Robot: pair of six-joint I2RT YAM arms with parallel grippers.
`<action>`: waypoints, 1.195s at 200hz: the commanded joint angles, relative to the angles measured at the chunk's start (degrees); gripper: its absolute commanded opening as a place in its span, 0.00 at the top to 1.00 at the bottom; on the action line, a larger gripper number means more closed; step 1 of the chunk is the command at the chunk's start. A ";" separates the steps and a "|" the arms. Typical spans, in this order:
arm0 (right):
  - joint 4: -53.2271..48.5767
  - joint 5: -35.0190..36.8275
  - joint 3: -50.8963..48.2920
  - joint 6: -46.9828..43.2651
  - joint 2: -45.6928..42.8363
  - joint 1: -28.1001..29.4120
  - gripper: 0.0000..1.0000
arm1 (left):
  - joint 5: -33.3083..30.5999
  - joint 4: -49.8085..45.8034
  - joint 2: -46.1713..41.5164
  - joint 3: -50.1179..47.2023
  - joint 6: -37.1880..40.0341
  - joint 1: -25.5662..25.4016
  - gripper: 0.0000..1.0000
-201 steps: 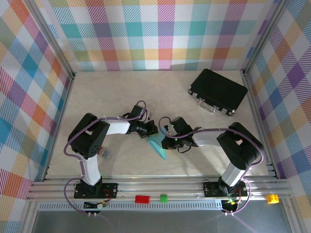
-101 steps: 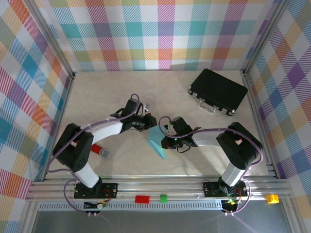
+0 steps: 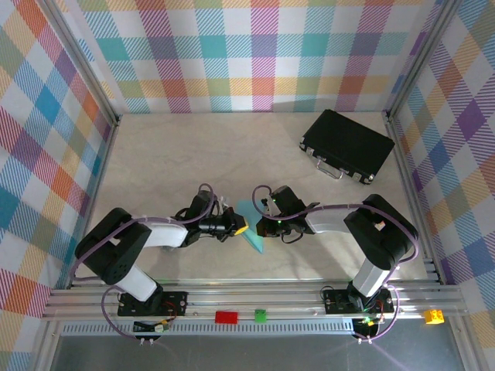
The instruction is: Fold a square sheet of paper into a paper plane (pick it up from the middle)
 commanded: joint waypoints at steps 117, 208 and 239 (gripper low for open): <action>-2.11 2.48 -1.22 0.23 1.12 0.25 1.00 | -4.44 -10.11 0.38 2.55 4.64 -1.71 1.00; -1.83 2.57 -2.14 0.30 0.71 0.28 1.00 | -6.76 -17.83 -5.01 4.97 9.23 -2.11 1.00; -1.84 2.92 -2.38 0.33 0.57 0.21 1.00 | -5.95 -17.72 -3.98 7.10 9.59 -2.11 1.00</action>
